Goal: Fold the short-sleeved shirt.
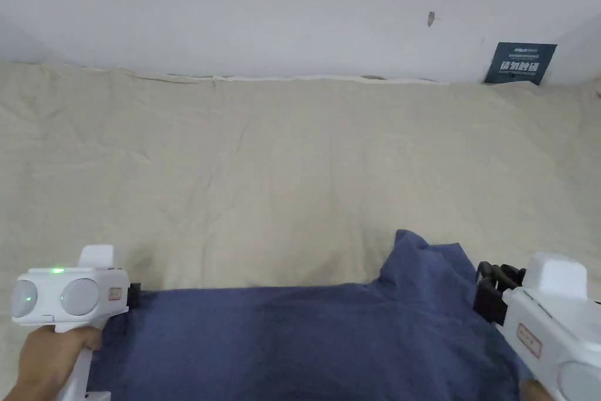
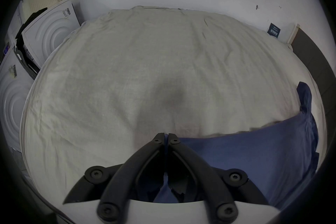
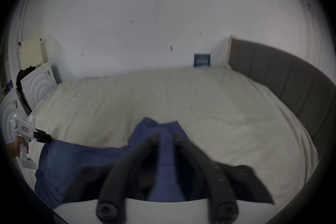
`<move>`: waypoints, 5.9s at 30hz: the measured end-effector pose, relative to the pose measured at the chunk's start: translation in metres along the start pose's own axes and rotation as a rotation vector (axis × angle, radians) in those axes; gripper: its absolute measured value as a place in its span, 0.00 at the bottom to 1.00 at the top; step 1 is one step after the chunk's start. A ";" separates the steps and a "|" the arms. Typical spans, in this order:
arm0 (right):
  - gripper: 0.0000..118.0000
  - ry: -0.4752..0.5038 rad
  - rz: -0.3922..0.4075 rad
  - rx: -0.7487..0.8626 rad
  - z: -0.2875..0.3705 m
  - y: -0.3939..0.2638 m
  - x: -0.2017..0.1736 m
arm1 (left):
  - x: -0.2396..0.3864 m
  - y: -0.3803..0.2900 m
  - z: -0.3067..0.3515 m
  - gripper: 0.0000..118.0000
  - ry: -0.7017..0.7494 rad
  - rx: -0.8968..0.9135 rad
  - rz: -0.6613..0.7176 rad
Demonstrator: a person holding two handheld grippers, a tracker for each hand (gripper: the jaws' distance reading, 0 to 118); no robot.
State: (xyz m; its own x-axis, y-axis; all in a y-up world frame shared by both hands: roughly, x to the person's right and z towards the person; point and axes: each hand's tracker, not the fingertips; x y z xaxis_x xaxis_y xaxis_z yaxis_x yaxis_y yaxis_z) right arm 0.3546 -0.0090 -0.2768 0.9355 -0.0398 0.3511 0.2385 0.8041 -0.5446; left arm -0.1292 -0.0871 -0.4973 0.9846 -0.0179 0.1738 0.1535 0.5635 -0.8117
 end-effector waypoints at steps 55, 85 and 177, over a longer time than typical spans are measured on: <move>0.01 0.076 -0.117 -0.285 0.138 -0.212 0.085 | -0.031 -0.254 0.160 0.02 0.013 -0.011 0.083; 0.09 0.014 0.092 0.573 0.276 -0.032 -0.045 | 0.067 -0.139 0.344 0.00 0.016 0.917 0.056; 0.01 0.012 0.061 0.386 0.249 -0.055 -0.008 | 0.101 -0.175 0.184 0.05 -0.467 -0.079 0.112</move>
State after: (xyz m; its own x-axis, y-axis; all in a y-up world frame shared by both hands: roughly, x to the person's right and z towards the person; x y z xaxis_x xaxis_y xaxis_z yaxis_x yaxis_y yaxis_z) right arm 0.2690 0.0943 -0.0601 0.9484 0.0099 0.3168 0.0688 0.9692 -0.2363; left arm -0.0719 -0.0359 -0.2353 0.8557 0.4219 0.2998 0.0722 0.4764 -0.8763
